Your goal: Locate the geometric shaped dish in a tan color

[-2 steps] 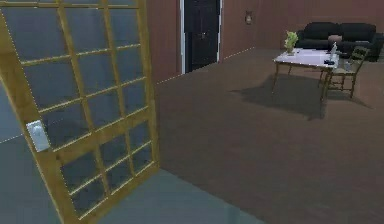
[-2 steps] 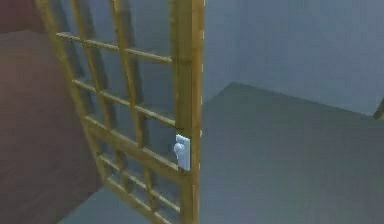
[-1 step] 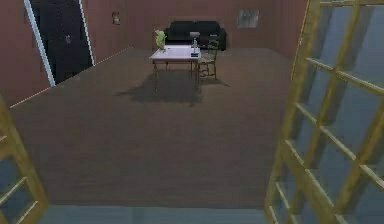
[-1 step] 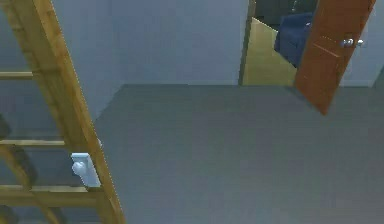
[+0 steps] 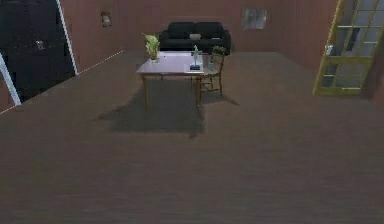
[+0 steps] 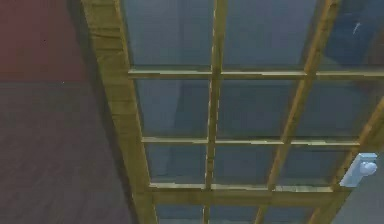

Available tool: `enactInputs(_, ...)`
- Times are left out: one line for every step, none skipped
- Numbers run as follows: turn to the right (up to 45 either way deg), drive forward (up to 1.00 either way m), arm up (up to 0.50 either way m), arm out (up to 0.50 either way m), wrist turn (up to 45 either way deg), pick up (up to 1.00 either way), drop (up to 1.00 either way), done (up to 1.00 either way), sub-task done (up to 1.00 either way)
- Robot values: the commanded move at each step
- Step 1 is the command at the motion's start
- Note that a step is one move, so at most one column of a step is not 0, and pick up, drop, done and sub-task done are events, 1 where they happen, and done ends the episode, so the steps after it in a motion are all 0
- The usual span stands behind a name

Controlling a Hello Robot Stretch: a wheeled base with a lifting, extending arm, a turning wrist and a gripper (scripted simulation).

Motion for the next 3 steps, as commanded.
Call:
enactInputs(0.0, 0.50, 0.00, 0.00, 0.0, 0.00, 0.00, 0.00, 0.00)
enactInputs(45.0, 0.00, 0.00, 0.00, 0.0, 0.00, 0.00, 0.00, 0.00)
enactInputs(0.0, 0.10, 0.00, 0.00, 0.0, 0.00, 0.00, 0.00, 0.00)
